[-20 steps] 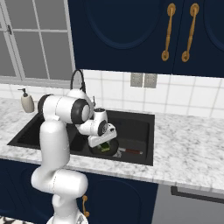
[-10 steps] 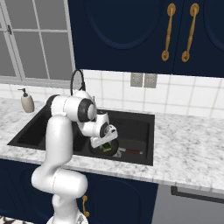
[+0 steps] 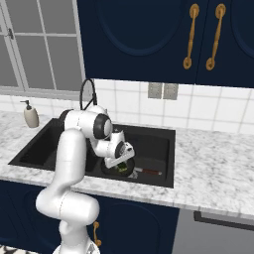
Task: Pick the pan and sponge and place them into the sink. Then turn on the water.
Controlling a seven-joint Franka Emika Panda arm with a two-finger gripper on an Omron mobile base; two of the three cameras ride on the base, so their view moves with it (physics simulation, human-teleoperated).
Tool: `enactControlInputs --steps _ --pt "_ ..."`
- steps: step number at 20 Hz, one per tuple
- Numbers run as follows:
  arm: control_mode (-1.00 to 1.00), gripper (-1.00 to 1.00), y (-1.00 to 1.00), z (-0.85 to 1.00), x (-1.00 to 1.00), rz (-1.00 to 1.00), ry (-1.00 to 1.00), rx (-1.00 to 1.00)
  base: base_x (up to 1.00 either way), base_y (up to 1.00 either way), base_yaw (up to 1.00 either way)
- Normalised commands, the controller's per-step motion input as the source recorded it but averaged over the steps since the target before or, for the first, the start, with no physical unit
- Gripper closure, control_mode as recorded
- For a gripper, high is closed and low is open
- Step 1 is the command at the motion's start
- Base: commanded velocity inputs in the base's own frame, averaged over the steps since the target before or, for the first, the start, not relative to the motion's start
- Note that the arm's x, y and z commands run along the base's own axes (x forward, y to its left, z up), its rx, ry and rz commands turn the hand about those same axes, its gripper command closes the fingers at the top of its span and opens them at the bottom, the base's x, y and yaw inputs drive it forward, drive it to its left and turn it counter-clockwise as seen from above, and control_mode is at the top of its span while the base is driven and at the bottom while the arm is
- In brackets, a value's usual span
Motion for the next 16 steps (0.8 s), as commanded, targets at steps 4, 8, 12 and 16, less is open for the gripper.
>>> enactControlInputs --steps 4,8,12,16 --pt "-1.00 1.00 0.00 -0.27 0.24 0.00 -0.06 0.00 0.00 0.00 0.00" --pt "-1.00 1.00 0.00 -0.07 0.07 0.00 -0.05 0.02 0.00 0.00 0.00" --pt "-1.00 -1.00 0.00 -0.01 0.02 0.00 -0.03 0.02 0.00 0.00 0.00" --pt "-1.00 -1.00 -0.01 0.01 0.03 0.00 -0.01 0.01 0.00 0.00 0.00"
